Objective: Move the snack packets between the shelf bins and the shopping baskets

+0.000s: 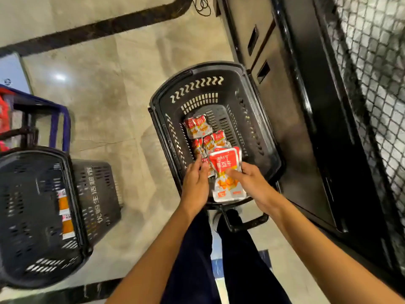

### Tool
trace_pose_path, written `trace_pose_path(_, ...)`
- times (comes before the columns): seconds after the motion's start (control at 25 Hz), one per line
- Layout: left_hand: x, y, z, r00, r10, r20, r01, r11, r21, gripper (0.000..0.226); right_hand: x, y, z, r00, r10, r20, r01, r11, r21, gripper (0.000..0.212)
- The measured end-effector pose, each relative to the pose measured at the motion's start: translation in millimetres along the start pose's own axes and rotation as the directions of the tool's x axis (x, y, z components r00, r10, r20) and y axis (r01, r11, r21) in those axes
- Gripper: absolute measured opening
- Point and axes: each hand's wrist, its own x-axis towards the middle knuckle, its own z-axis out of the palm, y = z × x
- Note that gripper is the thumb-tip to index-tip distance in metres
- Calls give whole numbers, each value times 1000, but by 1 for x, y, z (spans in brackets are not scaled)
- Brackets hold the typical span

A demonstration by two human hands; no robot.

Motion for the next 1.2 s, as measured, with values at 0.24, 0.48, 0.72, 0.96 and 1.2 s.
trace_pose_path(0.24, 173, -37, -41, 925, 376, -56, -183, 569, 802, 47, 185, 26, -33, 991, 57, -125, -74, 988, -134, 20)
trace_pose_path(0.48, 269, -83, -54, 800, 597, 62, -265, 259, 929, 51, 360, 52, -37, 973, 121, -198, -166, 959, -231, 29)
trace_pose_path(0.72, 279, -91, -51, 768, 639, 41, -244, 232, 942, 53, 486, 66, -30, 964, 60, -259, -150, 927, -343, 28)
trace_pose_path(0.96, 281, -96, -52, 788, 616, -3, -185, 242, 953, 50, 530, 100, -24, 967, 117, -229, -203, 894, -401, 25)
trace_pose_path(1.2, 280, -95, -51, 803, 595, 30, -203, 226, 953, 50, 553, 120, -31, 935, 93, -341, -262, 829, -495, 55)
